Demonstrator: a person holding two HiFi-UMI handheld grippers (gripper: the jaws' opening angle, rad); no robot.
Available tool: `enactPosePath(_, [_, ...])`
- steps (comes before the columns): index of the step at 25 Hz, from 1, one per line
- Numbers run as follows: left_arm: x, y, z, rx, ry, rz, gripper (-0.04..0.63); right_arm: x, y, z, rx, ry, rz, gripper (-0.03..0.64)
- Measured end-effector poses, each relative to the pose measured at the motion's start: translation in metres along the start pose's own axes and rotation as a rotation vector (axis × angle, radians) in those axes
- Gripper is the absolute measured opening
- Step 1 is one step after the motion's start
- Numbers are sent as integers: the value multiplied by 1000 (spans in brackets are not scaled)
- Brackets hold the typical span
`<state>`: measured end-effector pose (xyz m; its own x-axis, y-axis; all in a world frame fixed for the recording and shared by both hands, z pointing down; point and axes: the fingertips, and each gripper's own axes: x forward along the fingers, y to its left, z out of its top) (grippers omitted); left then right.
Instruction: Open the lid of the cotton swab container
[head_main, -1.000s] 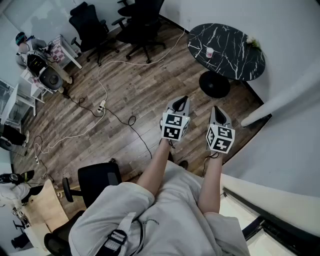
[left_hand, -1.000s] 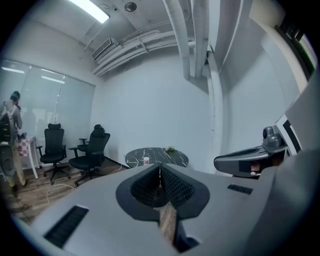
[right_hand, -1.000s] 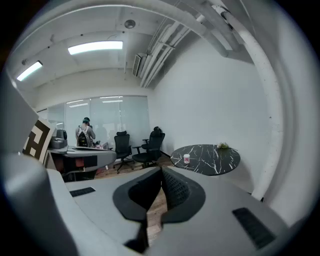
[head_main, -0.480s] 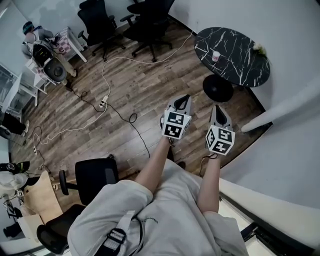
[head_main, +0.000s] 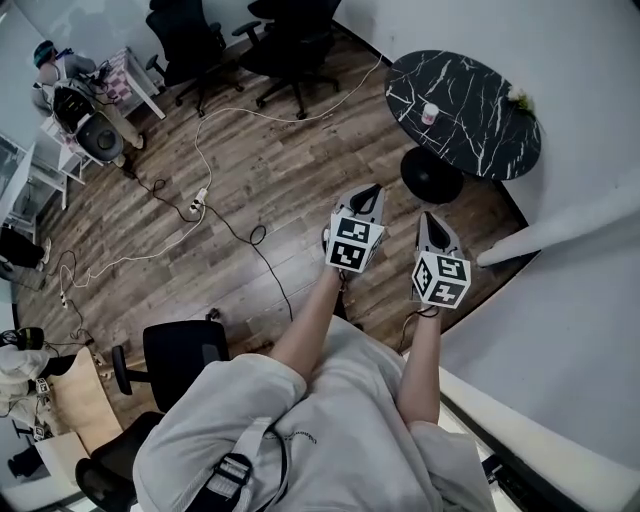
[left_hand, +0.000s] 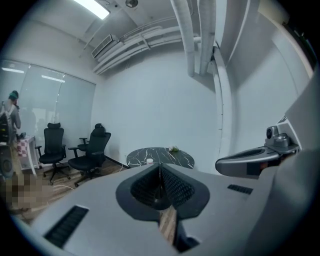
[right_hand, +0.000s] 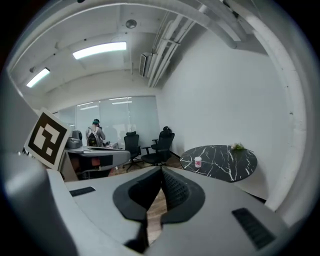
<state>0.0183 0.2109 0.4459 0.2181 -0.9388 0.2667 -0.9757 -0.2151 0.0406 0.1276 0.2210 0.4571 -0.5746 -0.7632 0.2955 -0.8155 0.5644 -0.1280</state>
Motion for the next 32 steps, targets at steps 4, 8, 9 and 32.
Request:
enactPosePath(4, [30,4,4,1,9,-25,23,25,-6,14,31,-25,64,34])
enactPosePath(8, [64,17,9,-9,14,-32,23,53,-31,22,146,-60,42,34])
enactPosePath(9, [75,22,11,-12,17,-33,23,62,-40,24,177,-65,32,34])
enactPosePath(32, [325,138,46,13,102,-204,25,291,-153,57,337,-4,-197,34])
